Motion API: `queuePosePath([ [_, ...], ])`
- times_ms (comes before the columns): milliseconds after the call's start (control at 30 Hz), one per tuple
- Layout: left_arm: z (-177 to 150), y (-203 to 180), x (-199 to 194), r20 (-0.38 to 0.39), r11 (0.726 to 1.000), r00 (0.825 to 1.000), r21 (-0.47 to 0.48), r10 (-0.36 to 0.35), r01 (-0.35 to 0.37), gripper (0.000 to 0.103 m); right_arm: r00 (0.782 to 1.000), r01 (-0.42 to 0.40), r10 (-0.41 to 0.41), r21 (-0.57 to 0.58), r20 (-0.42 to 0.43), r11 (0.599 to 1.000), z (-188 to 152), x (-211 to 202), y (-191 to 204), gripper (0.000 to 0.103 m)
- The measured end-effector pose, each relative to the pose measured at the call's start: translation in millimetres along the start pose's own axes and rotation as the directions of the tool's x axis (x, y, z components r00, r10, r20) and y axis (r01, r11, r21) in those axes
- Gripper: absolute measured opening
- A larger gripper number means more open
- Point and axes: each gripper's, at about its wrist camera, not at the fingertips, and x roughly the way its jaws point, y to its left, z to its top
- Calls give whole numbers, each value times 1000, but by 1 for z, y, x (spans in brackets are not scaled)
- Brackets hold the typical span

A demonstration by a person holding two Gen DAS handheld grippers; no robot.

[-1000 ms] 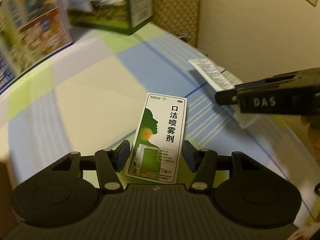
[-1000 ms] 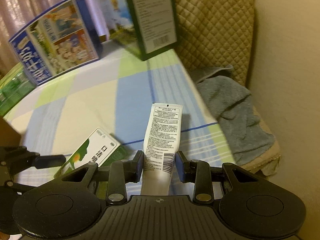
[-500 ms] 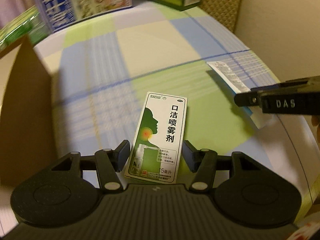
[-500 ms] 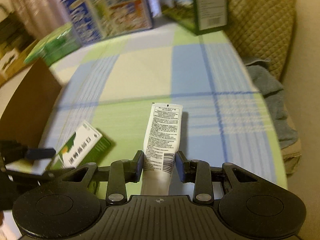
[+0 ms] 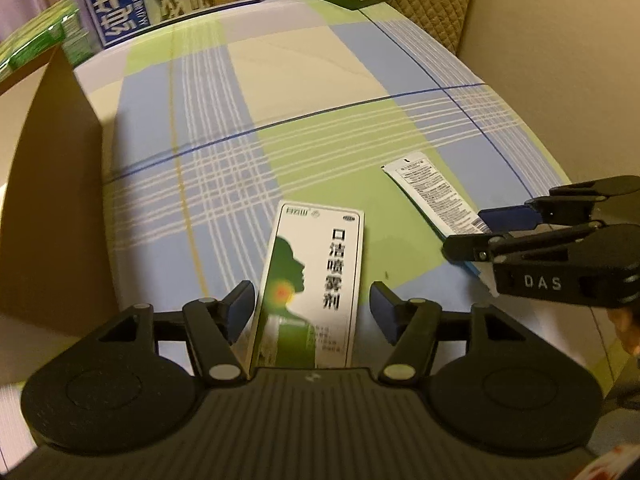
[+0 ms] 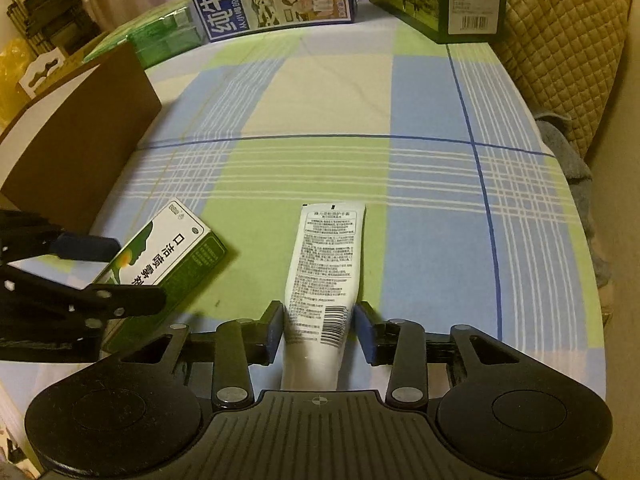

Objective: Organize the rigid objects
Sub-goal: 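Lift and carry the tube and spray box over the brown box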

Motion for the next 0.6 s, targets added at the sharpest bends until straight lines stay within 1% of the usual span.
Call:
queuePosePath([
  [67,4,-2,6,-2,1000,1000,20,4,-4,58,1000,13,-13,2,4,1000,2,2,1,39],
  [133,5,-4,11,-18,999,1000,35,23,-23,54,1000,21,-21,10,5,1000,3,2,2,39],
  [233,3,-3,12,-16,999,999,34,30,-29,54,999,34,-34,33,10,999,5,4,2,40],
  [333,0,-2,12,-8,999,999,0,51,-51,54,998,58,-58,23,17,998,6,5,6,39],
  [467,-4,4,9,-9,992,996,-82,90,-90,53,995,99,-98,-32,16,995,4,9,16,39],
  [600,-9,7,6,-10,988,995,-114,103,-104,53,991,136,-134,-65,23,989,2,12,22,38],
])
